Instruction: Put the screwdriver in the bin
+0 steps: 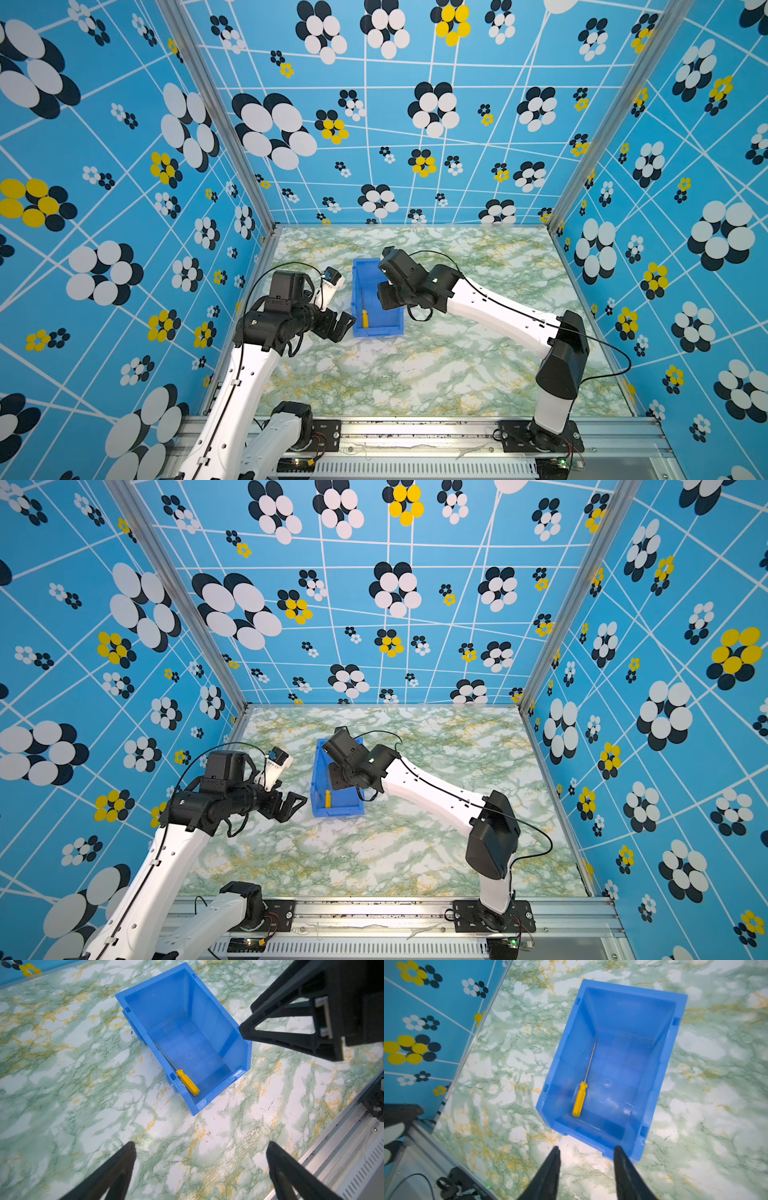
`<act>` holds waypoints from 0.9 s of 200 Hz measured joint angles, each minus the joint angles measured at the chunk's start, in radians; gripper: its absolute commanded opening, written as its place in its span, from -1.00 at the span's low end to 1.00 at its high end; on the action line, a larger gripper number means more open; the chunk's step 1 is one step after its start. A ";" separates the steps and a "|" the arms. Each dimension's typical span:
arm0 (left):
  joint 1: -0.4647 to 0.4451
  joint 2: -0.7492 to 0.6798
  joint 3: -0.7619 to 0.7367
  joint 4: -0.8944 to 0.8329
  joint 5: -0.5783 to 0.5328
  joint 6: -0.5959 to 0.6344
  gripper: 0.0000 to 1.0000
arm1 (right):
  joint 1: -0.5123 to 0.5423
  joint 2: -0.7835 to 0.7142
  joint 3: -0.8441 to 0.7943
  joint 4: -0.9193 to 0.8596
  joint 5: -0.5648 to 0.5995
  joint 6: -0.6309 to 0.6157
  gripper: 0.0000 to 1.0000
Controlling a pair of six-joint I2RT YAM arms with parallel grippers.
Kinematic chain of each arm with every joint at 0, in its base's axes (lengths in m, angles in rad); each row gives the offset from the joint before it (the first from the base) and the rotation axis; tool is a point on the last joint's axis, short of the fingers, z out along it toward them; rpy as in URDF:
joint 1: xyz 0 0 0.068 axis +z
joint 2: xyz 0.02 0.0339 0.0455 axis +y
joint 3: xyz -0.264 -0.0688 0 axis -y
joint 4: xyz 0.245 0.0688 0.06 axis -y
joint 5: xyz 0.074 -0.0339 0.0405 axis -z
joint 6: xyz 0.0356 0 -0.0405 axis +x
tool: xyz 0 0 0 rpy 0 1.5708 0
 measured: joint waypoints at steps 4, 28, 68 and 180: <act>0.000 0.003 0.000 0.000 -0.003 0.000 0.98 | 0.000 -0.009 -0.013 0.003 0.008 -0.012 0.34; -0.001 0.024 0.000 0.001 -0.024 -0.002 0.98 | -0.007 -0.098 -0.129 0.026 0.081 -0.021 0.99; -0.001 0.072 0.000 0.024 -0.077 -0.044 0.99 | -0.044 -0.230 -0.271 0.042 0.182 -0.057 0.99; 0.091 0.143 -0.049 0.229 -0.289 -0.294 0.99 | -0.087 -0.561 -0.716 0.240 0.417 -0.149 0.99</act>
